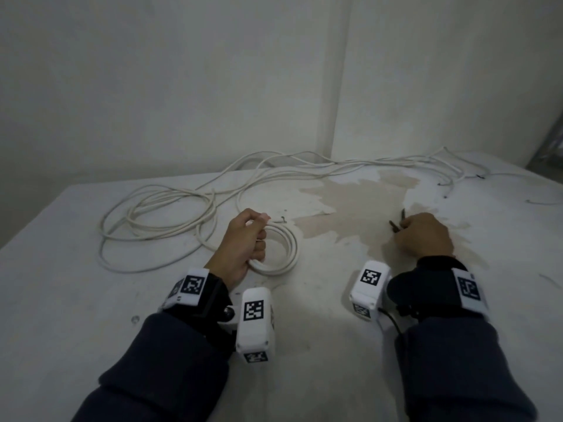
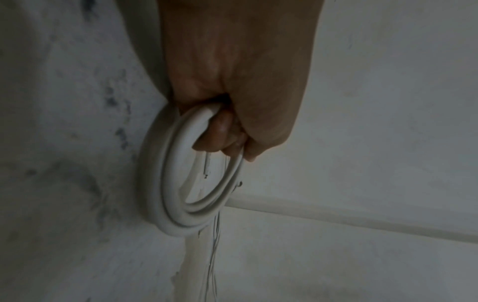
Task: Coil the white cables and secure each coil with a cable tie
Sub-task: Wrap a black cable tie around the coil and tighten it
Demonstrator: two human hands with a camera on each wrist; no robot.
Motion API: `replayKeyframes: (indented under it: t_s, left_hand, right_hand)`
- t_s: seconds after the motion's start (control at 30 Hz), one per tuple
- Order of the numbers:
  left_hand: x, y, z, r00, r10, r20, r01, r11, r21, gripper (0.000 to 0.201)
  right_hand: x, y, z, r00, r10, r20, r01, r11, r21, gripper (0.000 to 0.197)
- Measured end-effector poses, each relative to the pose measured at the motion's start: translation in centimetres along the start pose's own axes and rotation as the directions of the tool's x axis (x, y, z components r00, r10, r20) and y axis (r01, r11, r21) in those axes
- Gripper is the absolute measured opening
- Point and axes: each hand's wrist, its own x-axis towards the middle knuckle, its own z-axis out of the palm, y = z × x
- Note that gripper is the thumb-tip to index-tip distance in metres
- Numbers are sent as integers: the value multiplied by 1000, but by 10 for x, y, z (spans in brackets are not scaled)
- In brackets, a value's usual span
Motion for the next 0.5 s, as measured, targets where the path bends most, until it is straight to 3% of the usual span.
replayKeyframes:
  t_s: [0.2,0.5]
  left_hand:
    - [-1,-1,-1,1000,-2,24,1,1000,13,23]
    - [0,-2,-1,999,0,34,0,1000,6,20]
  right_hand:
    - [-13,-29,6,973,-198,117,185,976,115,30]
    - [-16,-31,6,986,-165,0,156,928,339,32]
